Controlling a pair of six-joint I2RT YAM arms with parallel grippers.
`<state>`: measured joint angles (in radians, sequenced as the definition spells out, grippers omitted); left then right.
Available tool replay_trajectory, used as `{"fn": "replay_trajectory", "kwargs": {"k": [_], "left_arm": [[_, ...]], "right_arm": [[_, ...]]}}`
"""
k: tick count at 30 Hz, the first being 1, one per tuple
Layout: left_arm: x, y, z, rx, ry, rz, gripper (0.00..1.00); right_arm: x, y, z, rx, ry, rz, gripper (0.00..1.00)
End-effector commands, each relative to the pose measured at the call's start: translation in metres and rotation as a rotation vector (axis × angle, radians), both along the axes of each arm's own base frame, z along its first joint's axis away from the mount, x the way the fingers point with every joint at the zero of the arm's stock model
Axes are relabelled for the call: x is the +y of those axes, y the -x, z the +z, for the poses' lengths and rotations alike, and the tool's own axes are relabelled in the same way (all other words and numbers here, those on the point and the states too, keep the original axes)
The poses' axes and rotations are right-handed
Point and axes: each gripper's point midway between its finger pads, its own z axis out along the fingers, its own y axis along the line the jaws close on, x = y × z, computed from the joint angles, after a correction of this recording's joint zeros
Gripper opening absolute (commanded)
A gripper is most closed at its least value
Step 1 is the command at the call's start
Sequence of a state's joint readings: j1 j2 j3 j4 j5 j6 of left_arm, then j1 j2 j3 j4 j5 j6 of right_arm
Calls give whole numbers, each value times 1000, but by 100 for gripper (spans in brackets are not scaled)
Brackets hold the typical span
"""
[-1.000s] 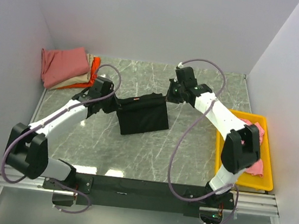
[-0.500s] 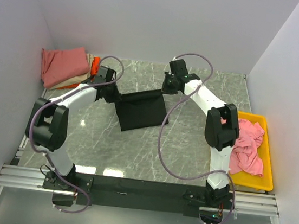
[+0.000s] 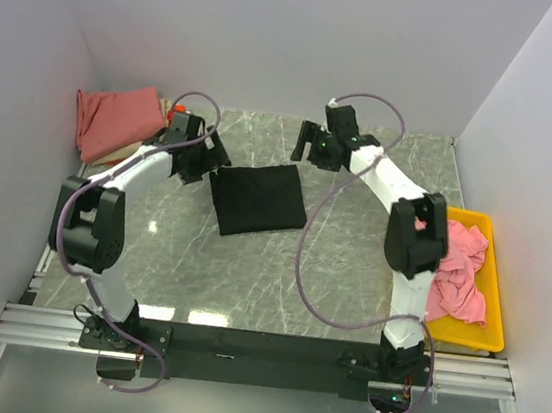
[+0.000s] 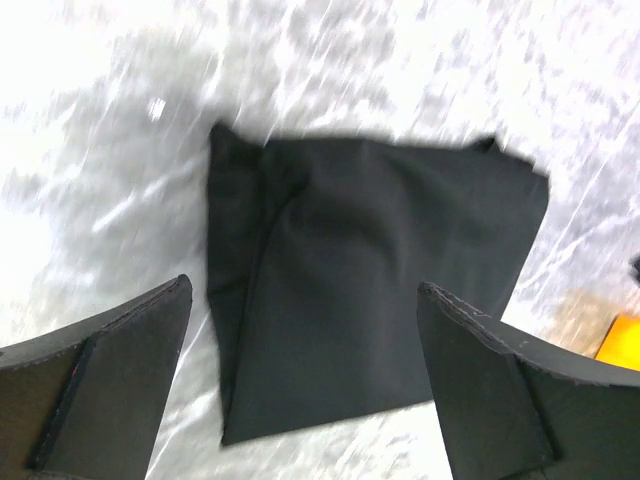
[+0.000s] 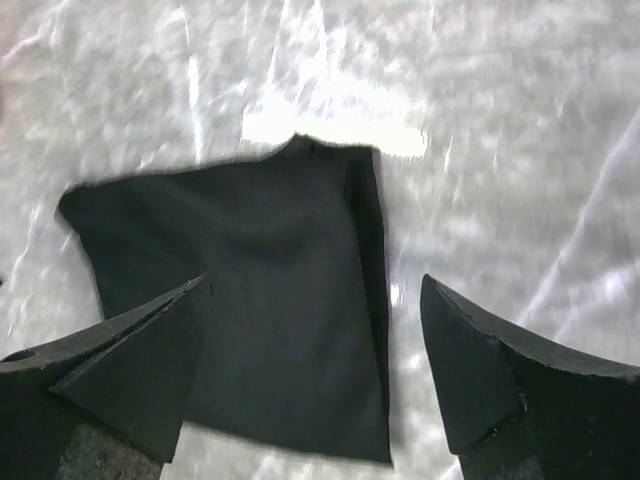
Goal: Fold and stack the t-shirts
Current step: Fold the tshirt, then neatly place the folded tshirt to the corner
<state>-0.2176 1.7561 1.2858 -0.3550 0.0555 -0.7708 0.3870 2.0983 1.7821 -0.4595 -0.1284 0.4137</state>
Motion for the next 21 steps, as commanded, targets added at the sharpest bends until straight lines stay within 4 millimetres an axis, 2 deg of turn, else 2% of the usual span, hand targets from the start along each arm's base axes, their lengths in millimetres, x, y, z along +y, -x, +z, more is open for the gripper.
{"fn": "replay_trajectory", "kwargs": {"k": [1, 2, 3, 4, 5, 6, 7, 8, 9, 10, 11, 13, 14, 16, 19, 21], "left_arm": [[-2, 19, 14, -52, 19, -41, 99], [-2, 23, 13, -55, 23, -42, 99], [-2, 32, 2, -29, 27, -51, 99], [-3, 35, -2, -31, 22, -64, 99], [-3, 37, -5, -31, 19, -66, 99], [-2, 44, -15, -17, 6, -78, 99], [-5, 44, -17, -26, 7, -91, 99], [-7, 45, -20, -29, 12, -104, 99], [-8, 50, -27, -16, 13, -117, 99], [-11, 51, -35, 1, 20, -128, 99], [-12, 50, -37, -4, 19, -134, 99], [-12, 48, -45, 11, 7, -137, 99], [-14, 47, -53, 23, 6, -148, 99], [-20, 44, -56, 17, 10, -174, 99], [-25, 42, -74, 67, -38, -184, 99], [-18, 37, -78, 90, -121, -151, 97]], "right_arm": [[-4, 26, 46, -106, -66, 31, 91], [-6, 37, 62, -136, -88, 35, 91], [-8, 46, 62, -129, -103, 34, 91], [-12, 61, 44, -98, -105, 39, 92], [-15, 71, 58, -128, -126, 38, 92], [-19, 86, 41, -97, -121, 42, 92], [-23, 94, 40, -95, -119, 37, 92], [-28, 102, 52, -121, -126, 28, 93], [-31, 109, 50, -116, -123, 26, 93], [-37, 120, 37, -91, -108, 20, 93], [-40, 127, 44, -109, -113, 16, 93], [-49, 140, 34, -91, -88, 7, 93], [-55, 143, 39, -109, -81, -9, 93], [-62, 152, 32, -97, -56, -20, 94], [-70, 159, 30, -100, -31, -35, 94], [-75, 162, 32, -109, -18, -44, 94]]}}
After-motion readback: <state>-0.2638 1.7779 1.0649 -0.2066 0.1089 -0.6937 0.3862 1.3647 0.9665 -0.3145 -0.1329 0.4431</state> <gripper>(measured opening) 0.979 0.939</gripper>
